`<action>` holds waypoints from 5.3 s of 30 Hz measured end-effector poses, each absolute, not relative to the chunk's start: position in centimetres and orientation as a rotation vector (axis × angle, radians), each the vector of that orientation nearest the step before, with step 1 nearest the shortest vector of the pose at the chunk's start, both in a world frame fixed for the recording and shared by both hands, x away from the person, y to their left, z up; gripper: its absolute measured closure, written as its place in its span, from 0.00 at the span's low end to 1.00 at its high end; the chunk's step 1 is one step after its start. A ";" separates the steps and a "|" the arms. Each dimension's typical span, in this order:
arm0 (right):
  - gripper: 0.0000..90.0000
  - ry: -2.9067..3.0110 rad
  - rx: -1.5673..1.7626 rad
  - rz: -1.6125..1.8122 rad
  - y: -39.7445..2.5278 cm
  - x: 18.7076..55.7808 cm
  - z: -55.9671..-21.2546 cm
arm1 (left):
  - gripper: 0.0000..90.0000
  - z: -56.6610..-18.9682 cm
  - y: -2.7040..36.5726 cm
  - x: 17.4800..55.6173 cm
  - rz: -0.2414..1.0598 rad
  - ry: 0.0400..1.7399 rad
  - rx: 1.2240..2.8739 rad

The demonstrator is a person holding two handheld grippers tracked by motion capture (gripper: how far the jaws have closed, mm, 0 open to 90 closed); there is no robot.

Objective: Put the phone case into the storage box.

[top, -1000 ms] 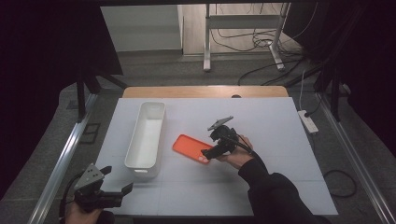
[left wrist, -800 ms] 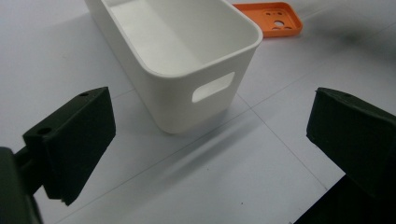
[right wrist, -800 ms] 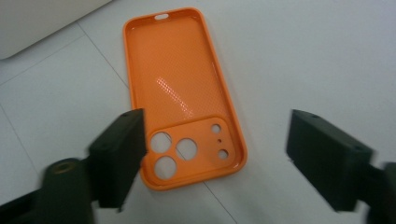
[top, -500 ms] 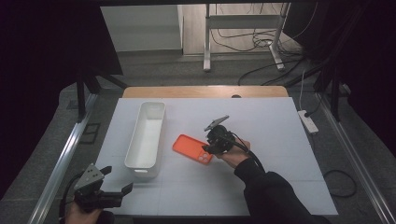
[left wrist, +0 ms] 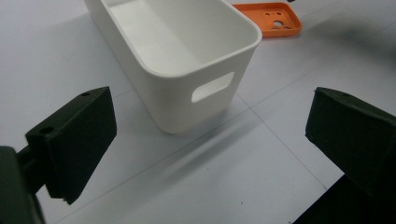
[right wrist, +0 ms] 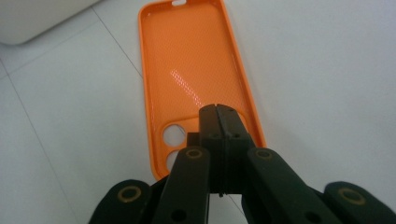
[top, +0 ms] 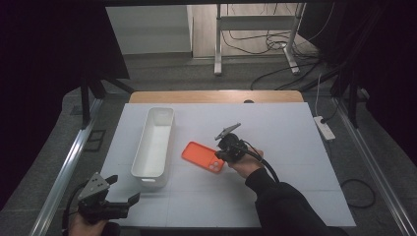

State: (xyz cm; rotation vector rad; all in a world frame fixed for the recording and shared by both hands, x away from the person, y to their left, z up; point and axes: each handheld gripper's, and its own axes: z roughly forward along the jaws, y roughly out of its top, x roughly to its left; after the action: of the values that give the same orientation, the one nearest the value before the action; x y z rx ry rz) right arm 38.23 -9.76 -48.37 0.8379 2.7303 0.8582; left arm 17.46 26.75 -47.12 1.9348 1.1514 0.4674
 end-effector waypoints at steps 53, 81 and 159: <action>0.99 2.684 0.911 0.736 -11.5 39.2 -50.4 | 0.04 -47.1 26.8 17.6 0.465 1.157 1.932; 0.99 2.821 0.719 0.852 -3.5 36.3 -51.2 | 0.04 -47.1 26.7 17.6 0.465 1.158 1.935; 0.64 2.740 0.902 0.792 -14.3 34.4 -48.6 | 0.04 -47.1 26.7 17.7 0.464 1.170 1.932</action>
State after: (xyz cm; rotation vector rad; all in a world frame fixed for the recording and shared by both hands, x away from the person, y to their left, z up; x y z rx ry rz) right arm 34.43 -14.30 -48.60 0.9018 2.7398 0.7922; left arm 17.65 26.72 -47.11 1.9325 1.1697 0.4643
